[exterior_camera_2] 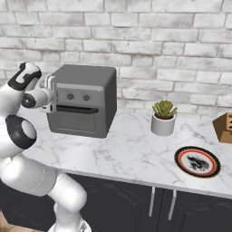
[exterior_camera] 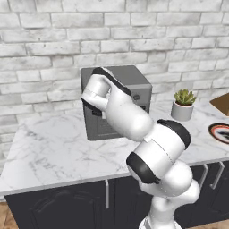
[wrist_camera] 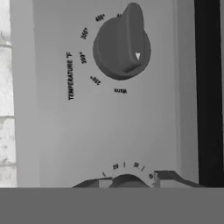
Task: Pick up the bagel from the plate, place it on the toaster oven rack, close the door, and set the timer.
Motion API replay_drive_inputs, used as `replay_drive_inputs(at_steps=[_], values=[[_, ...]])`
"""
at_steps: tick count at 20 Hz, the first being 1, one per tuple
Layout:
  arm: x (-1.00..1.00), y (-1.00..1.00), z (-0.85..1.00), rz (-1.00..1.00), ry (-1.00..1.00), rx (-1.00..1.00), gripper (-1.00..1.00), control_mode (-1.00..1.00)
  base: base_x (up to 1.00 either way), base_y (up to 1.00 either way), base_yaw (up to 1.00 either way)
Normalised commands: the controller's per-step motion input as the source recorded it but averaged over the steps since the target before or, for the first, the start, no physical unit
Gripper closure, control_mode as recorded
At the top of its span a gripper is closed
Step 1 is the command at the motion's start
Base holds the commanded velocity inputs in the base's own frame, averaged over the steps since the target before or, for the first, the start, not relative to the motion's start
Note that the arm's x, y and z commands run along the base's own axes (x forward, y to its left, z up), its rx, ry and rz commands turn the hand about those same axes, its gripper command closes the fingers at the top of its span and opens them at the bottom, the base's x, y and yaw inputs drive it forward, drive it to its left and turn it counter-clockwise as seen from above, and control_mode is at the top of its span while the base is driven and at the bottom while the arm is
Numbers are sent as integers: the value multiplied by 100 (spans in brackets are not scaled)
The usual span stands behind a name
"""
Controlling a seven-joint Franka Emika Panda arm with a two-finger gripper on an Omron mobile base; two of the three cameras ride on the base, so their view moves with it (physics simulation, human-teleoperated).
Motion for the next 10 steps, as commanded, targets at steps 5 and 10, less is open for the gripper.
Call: replay_drive_inputs(at_steps=[5, 10], values=[[-37, -100, 5, -33, 0, 75, 100, -100, 0, 0, 0], [-65, -98, -1, -32, 0, 72, 100, -100, 0, 0, 0]])
